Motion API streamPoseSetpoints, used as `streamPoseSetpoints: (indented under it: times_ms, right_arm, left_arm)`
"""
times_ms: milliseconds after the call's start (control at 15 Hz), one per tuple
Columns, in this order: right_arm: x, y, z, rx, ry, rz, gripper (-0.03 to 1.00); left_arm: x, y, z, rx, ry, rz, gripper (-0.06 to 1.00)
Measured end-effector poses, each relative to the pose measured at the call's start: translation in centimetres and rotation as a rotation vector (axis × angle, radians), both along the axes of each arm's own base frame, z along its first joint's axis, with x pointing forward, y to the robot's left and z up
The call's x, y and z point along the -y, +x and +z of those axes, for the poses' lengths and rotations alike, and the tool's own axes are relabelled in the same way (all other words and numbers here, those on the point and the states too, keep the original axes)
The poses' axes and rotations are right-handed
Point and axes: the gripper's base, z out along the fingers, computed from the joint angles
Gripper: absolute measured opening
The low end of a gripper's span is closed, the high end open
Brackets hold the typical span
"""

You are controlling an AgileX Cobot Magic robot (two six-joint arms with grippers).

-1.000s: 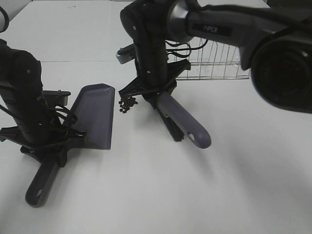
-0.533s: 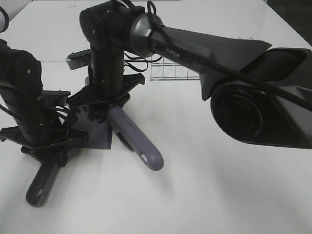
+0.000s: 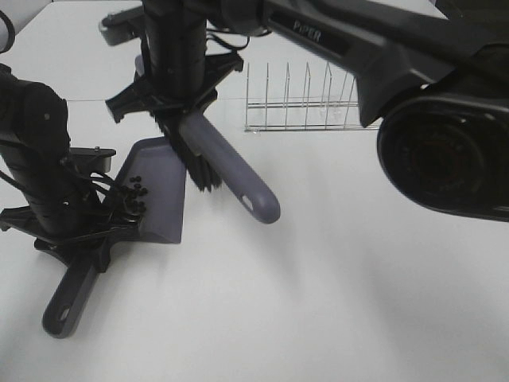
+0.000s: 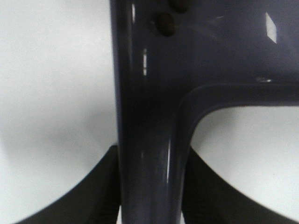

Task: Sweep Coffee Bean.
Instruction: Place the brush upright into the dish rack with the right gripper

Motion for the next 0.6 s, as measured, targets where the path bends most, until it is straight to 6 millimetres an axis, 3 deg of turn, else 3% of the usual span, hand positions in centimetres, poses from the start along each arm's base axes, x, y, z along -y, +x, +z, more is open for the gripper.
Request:
streamPoseSetpoints:
  times_ms: [267, 600]
  right_arm:
    - [2.6, 0.6, 5.9, 0.138, 0.004, -0.028, 0.27]
    - [10.5, 3.6, 11.6, 0.231, 0.042, -0.168, 0.27]
  left_arm:
    - [0.0, 0.0, 0.0, 0.0, 0.0, 0.0, 0.32]
    - [0.0, 0.0, 0.0, 0.0, -0.001, 0.001, 0.32]
